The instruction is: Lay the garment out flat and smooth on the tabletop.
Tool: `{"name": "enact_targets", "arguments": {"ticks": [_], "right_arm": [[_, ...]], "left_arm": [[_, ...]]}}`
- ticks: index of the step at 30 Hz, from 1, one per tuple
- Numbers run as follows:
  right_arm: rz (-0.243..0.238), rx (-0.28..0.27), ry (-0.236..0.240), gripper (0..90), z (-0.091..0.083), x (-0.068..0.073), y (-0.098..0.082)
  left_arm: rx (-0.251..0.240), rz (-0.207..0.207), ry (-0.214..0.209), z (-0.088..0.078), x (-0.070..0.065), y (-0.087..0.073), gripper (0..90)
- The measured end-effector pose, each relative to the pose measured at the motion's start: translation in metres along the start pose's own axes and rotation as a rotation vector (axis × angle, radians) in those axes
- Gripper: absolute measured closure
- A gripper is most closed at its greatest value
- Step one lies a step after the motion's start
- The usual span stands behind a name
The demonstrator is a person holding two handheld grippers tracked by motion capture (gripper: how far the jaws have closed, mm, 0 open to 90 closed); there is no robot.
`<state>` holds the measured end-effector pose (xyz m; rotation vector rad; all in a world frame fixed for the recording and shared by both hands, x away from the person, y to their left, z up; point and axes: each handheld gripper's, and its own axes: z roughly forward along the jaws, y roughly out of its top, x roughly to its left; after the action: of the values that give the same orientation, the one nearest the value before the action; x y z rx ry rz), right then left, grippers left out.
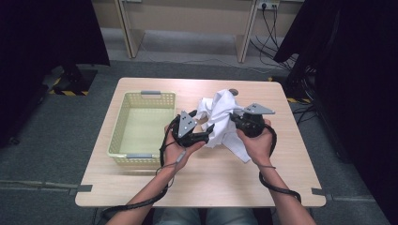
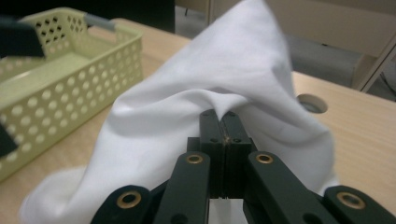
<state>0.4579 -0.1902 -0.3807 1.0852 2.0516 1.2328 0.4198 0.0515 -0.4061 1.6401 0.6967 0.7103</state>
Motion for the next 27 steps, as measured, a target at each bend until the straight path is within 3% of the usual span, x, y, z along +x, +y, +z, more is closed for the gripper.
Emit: {"name": "enact_targets", "arguments": {"ticks": [5, 9, 10, 20, 24, 26, 27], "right_arm": [[0.074, -0.042, -0.042, 89.6, -0.004, -0.023, 0.014], [0.139, -0.032, -0.089, 89.6, -0.004, -0.044, 0.010], [0.139, -0.032, -0.089, 89.6, -0.004, -0.044, 0.010], [0.214, 0.093, -0.189, 89.5, 0.006, -0.082, -0.028], [0.217, 0.136, -0.207, 89.0, 0.010, -0.089, -0.036], [0.215, 0.164, -0.210, 83.8, 0.012, -0.091, -0.039], [0.207, 0.175, -0.218, 75.3, 0.009, -0.090, -0.039]], "left_arm": [[0.005, 0.004, -0.008, 0.000, -0.001, -0.001, 20.6], [0.008, 0.010, -0.005, 0.000, 0.000, -0.001, 20.7], [0.008, 0.010, -0.005, 0.000, 0.000, -0.001, 20.8], [0.033, 0.017, -0.012, 0.006, -0.002, -0.004, 22.5], [0.038, 0.015, -0.012, 0.008, -0.003, -0.005, 22.5], [0.038, 0.015, -0.014, 0.008, -0.003, -0.006, 22.5], [0.038, 0.014, -0.014, 0.008, -0.003, -0.006, 22.5]]}}
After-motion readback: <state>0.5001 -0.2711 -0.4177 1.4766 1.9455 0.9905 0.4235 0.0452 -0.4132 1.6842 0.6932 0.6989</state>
